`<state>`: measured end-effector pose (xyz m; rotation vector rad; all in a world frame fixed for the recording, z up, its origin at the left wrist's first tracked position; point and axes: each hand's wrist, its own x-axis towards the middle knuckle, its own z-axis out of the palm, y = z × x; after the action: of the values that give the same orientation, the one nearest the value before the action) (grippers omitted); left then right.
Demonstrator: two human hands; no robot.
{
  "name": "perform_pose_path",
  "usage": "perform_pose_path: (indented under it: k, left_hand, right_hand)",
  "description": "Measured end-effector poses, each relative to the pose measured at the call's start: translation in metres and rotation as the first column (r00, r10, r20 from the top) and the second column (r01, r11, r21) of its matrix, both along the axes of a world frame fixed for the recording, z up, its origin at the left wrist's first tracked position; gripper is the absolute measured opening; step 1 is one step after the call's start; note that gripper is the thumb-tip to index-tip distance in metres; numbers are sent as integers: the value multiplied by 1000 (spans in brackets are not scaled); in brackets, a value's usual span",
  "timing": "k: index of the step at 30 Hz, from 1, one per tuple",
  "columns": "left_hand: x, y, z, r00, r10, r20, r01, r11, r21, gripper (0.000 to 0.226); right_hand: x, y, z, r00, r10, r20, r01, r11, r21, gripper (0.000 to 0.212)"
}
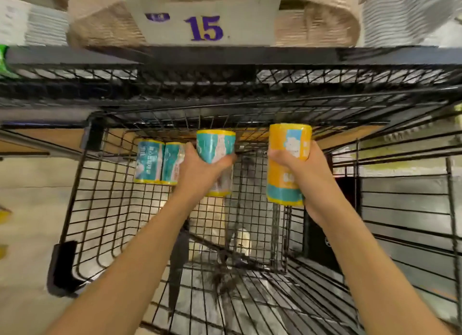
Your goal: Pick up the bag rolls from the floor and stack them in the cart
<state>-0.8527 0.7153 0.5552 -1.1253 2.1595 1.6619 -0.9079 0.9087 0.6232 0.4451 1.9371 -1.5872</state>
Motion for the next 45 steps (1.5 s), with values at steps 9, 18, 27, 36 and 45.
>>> perform_pose_path:
  k: [9,18,27,36,45]
  left_hand:
    - [-35,4,-112,977,-88,197,154,922,-355,91]
    - [-46,12,-141,881,-228,415,429,755,-496,107]
    - [-53,24,-162,808,-269,523,554,650,-521,121]
    - [-51,23,-163,809,-268,523,575,547,-609,111]
    - [-35,-5,-136,723,-481,495,681,380,-626,71]
  right_hand:
    - [-4,4,-80,998,-12,55,8,998,61,56]
    - [-1,8,-109,995,5,99,-12,997,79,54]
    - [0,12,-123,993,29,114,-34,999,37,54]
    - [-4,10,-137,990,0,144,-13,996,91,56]
    - [-14,-8,-170,983,-32,179,-2,982,191,63]
